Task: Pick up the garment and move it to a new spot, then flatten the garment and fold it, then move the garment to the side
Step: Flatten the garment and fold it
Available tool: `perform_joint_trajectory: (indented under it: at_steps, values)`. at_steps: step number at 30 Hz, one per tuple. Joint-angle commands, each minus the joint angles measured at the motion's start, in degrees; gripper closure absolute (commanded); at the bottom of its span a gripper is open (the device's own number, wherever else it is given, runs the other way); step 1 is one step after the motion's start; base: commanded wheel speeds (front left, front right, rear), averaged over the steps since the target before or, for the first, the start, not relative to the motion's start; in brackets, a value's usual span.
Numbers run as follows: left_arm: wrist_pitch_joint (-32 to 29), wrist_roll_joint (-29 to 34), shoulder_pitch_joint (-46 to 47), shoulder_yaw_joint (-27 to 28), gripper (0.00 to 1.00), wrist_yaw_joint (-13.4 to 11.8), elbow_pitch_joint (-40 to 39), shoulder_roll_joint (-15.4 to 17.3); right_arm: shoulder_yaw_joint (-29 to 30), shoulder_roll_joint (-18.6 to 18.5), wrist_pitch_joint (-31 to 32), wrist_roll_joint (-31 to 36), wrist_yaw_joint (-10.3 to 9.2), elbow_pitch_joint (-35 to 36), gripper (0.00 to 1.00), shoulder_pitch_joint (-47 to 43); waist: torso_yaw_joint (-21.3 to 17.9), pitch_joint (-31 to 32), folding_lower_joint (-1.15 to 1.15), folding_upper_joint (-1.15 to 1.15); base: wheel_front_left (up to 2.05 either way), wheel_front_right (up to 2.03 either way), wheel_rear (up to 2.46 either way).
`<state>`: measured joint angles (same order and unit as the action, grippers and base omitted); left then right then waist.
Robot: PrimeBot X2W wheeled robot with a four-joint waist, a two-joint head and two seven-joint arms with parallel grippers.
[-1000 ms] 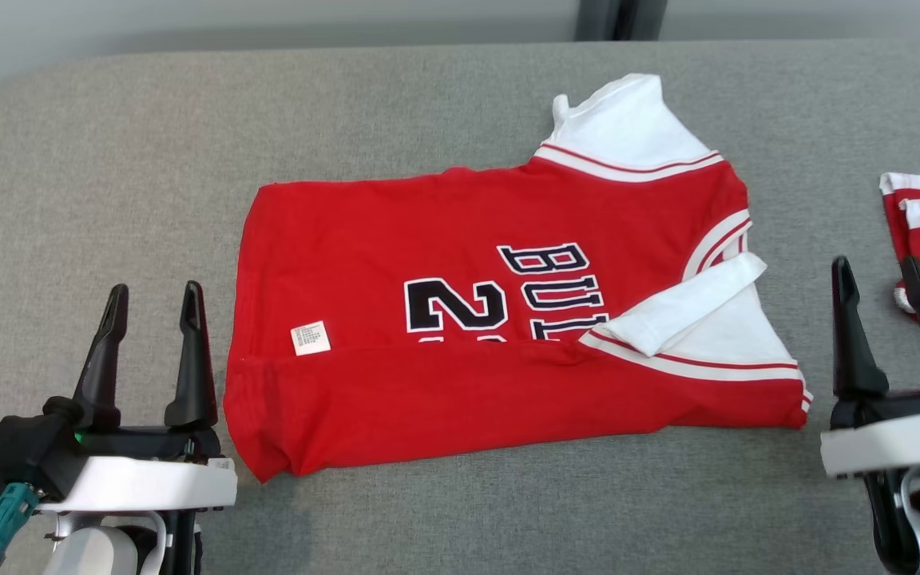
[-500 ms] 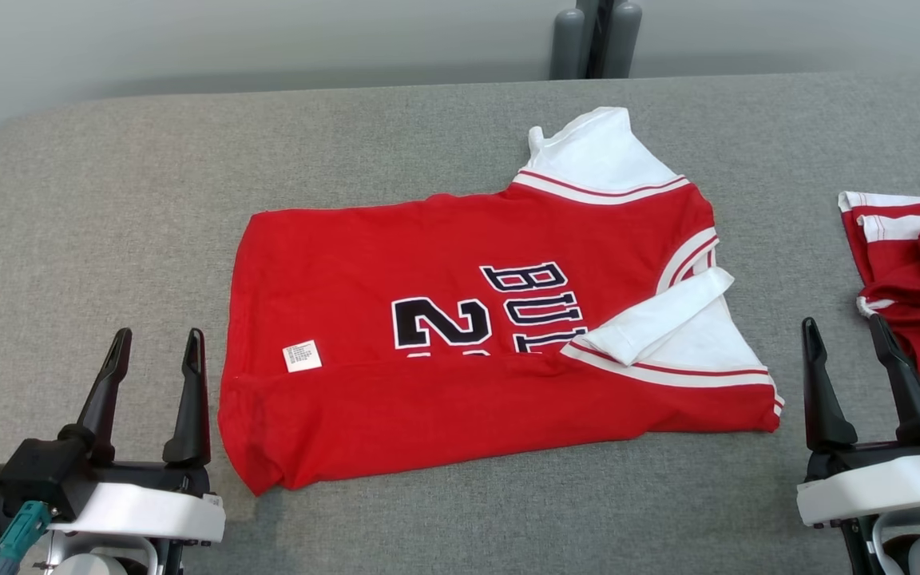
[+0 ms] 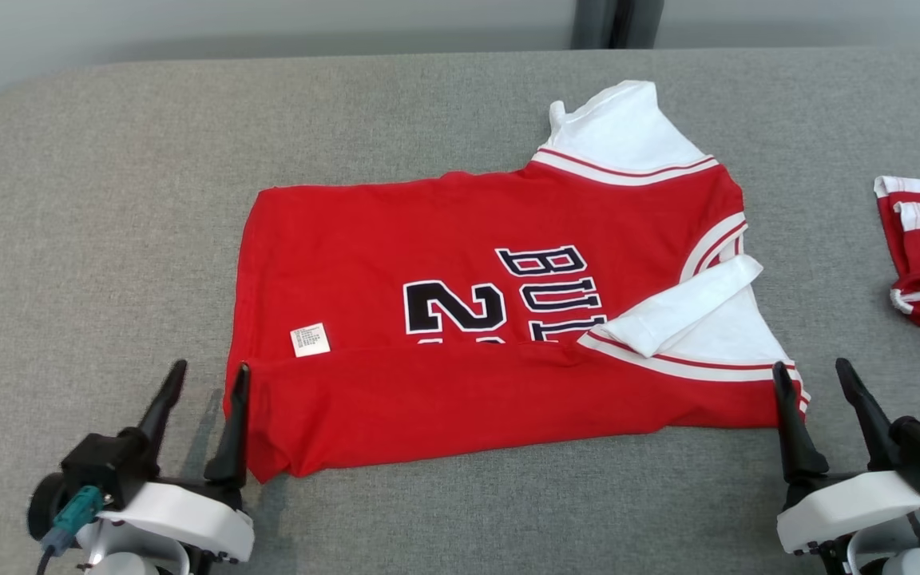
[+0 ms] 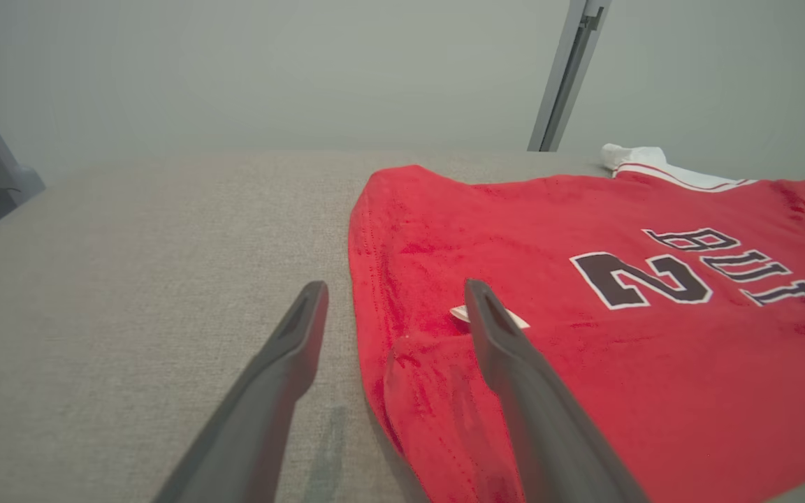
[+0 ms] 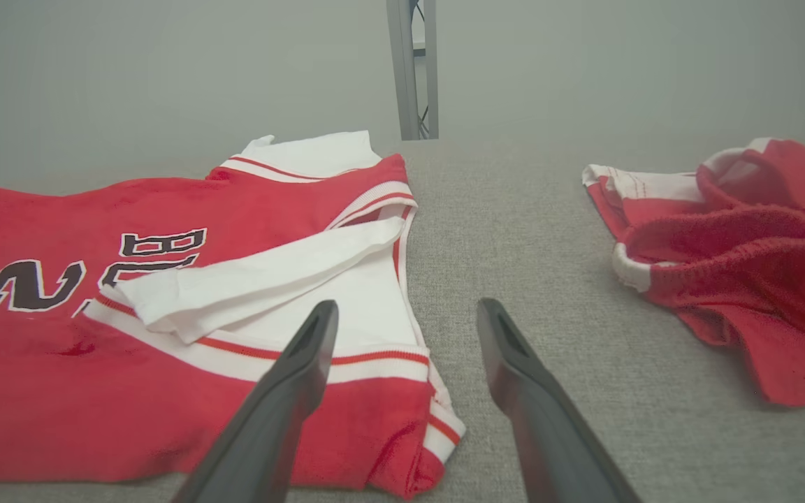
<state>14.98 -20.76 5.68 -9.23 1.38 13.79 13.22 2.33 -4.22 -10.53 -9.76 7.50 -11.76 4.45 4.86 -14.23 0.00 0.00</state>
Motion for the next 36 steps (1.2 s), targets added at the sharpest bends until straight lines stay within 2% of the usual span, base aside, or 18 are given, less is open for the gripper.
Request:
perform_joint_trajectory:
  at_steps: [1,9,16,17,18,19,23,26,30,36]
  values:
    - [-0.13,-0.68,1.4,-0.86,0.0,1.41,2.95,-0.43,-0.17,-0.28,-0.19,0.18,-0.03,-2.11,0.0,1.0,0.27,-0.97,0.0,0.0,0.0,0.0,0.0]
    - [-1.91,-4.7,2.9,-2.46,0.0,4.24,12.88,-2.22,-1.5,-0.13,-0.59,-0.22,-0.03,-8.71,0.0,3.35,0.31,-2.49,0.0,0.0,0.0,0.0,0.0]
    - [-7.82,-11.73,2.94,-3.5,0.0,5.62,19.47,-4.14,-2.91,-0.05,0.76,-1.05,-0.03,-13.66,0.01,4.84,0.13,-2.69,0.0,0.0,0.0,0.0,0.0]
    - [-8.57,-12.65,2.91,-3.84,0.09,5.77,19.82,-4.24,-3.27,-0.07,1.09,-1.44,-0.03,-14.15,0.55,4.98,0.12,-2.7,0.0,0.0,0.0,0.0,0.0]
    - [-9.2,-13.19,3.0,-4.27,0.59,5.9,19.87,-4.18,-3.53,-0.08,1.07,-1.64,-0.03,-14.46,0.8,5.07,0.12,-2.69,0.0,0.0,0.0,0.0,0.0]
    - [-10.1,-14.05,3.05,-4.73,1.0,6.02,19.78,-4.29,-3.66,-0.07,1.04,-1.86,-0.03,-14.62,1.0,5.19,0.12,-2.7,0.0,0.0,0.0,0.0,0.0]
    - [-10.87,-15.65,3.02,-5.58,1.0,5.91,17.85,-2.74,-3.57,-0.44,1.09,-3.28,-0.16,-13.75,1.0,5.03,0.21,-2.68,0.0,0.0,0.0,0.0,0.0]
    - [-11.79,-16.27,2.76,-5.72,1.0,5.95,15.52,-0.95,-3.16,-0.3,1.1,-4.61,-0.15,-10.58,1.0,3.46,0.45,-2.52,0.0,0.0,0.0,0.0,0.0]
    - [-14.29,-16.42,1.17,-4.77,1.0,5.54,9.92,3.83,-1.59,0.32,2.81,-5.9,-0.14,-1.9,1.0,-2.76,0.77,-1.73,0.0,0.0,0.0,0.0,0.0]
    - [-18.22,-17.57,-3.18,-3.62,1.0,3.38,2.16,6.72,-0.69,0.94,7.04,-6.51,-0.15,8.06,1.0,-11.49,0.37,-1.0,0.0,0.0,0.0,0.0,0.0]
